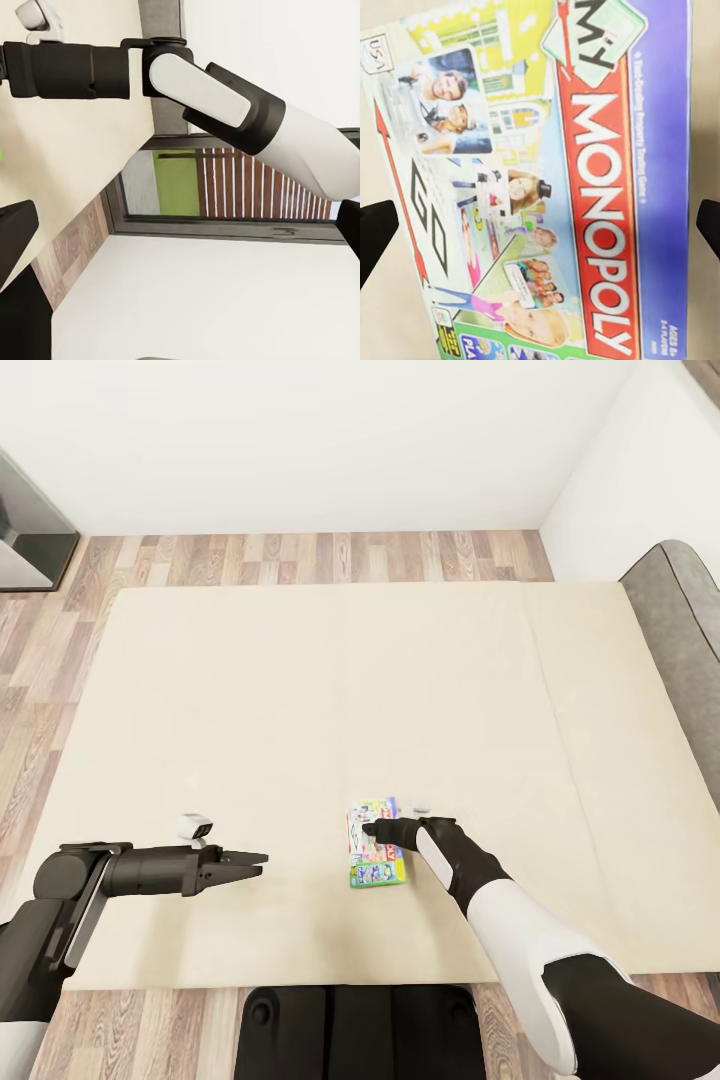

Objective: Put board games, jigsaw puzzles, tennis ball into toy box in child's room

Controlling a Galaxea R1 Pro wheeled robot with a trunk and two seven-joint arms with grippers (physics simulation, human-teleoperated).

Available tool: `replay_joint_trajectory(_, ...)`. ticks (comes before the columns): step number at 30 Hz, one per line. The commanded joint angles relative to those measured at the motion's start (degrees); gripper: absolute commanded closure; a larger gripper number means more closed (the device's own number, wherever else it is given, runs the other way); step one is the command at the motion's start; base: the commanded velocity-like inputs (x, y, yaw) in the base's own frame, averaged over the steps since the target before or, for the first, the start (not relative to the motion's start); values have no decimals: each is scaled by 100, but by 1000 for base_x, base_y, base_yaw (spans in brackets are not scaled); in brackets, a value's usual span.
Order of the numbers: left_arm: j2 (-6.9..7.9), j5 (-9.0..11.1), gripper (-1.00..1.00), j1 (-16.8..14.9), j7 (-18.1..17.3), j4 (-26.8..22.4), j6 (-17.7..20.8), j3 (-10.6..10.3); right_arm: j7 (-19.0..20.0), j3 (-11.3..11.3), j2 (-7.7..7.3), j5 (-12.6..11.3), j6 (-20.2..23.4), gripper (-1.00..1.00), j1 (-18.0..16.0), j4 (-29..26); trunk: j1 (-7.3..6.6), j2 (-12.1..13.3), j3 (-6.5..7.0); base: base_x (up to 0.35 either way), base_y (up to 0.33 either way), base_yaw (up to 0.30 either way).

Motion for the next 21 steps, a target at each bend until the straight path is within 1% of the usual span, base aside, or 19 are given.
replay_joint_trajectory(1,2,-2,-100,-1,-22,-2,61,-1,-4,8,0,-22,25,-100,-2,-5,3,-9,-6,0,0,0)
replay_joint_trajectory(21,10,-2,-100,-1,-22,-2,61,1,-2,8,0,-22,25,-100,-2,-5,3,-9,-6,0,0,0)
